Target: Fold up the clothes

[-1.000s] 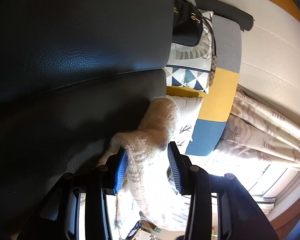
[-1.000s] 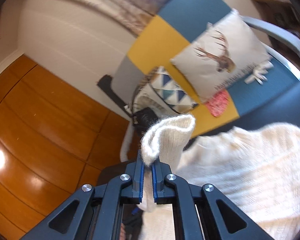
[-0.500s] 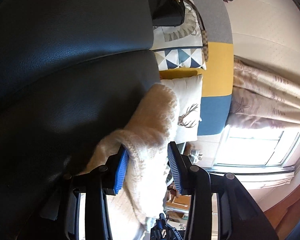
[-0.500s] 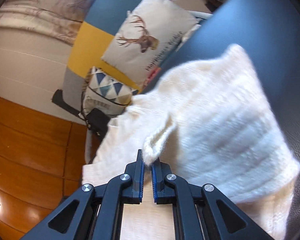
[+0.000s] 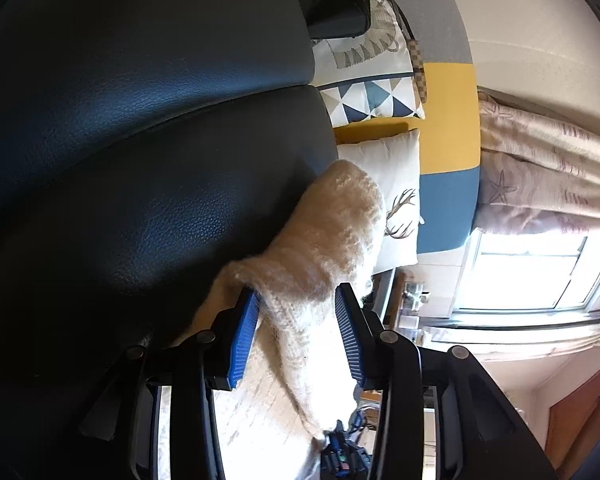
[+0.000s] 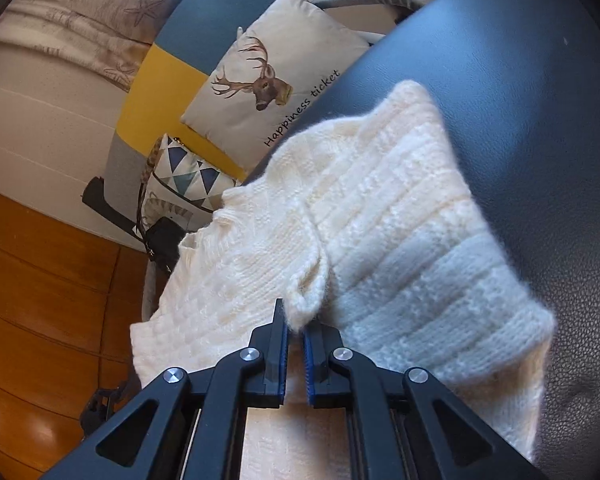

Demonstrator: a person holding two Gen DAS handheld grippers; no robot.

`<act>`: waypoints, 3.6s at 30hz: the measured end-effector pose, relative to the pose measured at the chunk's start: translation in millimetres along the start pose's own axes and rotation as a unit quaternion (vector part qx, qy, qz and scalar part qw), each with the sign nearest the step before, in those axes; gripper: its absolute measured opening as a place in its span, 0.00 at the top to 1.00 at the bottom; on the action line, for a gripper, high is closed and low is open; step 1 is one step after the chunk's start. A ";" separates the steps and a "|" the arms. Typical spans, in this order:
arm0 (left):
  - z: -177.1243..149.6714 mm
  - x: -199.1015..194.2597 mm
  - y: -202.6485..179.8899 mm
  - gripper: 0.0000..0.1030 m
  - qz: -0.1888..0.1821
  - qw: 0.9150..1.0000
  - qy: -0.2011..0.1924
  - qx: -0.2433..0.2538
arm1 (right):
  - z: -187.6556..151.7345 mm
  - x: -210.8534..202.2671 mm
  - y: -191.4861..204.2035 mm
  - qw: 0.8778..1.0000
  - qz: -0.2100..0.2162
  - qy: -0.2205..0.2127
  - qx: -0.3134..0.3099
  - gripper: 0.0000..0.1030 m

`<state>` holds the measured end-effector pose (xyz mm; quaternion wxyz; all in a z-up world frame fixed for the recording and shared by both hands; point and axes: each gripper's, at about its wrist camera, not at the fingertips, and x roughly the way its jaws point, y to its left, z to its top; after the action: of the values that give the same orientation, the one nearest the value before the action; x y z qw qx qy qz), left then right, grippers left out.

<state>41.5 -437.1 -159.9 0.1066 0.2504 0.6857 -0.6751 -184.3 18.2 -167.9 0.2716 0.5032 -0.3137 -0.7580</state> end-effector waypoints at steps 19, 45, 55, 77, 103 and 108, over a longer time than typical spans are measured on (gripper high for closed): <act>-5.2 -13.1 19.7 0.57 -0.088 0.990 0.006 -0.110 | -3.0 4.5 -17.0 0.997 0.044 0.005 0.056 0.94; -13.0 -8.1 -10.3 0.80 -0.015 0.992 -0.124 0.000 | -6.4 7.0 -13.4 1.000 0.027 -0.010 0.011 0.96; -3.4 -19.4 6.3 0.90 0.002 0.996 -0.087 -0.035 | -7.3 1.8 -10.0 0.999 0.020 -0.023 0.014 0.96; 77.4 52.6 -171.0 0.59 0.102 0.803 0.229 0.541 | -2.3 7.9 -20.6 0.998 0.066 0.018 0.015 0.96; 14.1 147.3 -176.5 0.59 0.170 0.443 0.514 0.714 | 1.3 11.5 -17.9 0.995 0.084 0.055 -0.012 0.96; 8.9 162.0 -170.7 0.59 0.181 0.423 0.546 0.701 | 1.1 12.5 -17.4 0.995 0.086 0.055 -0.012 0.96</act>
<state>-181.4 -407.2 -90.0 -0.3826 0.6727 -0.1705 -0.6100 -191.4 20.8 -188.0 0.3585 0.5116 -0.3314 -0.7070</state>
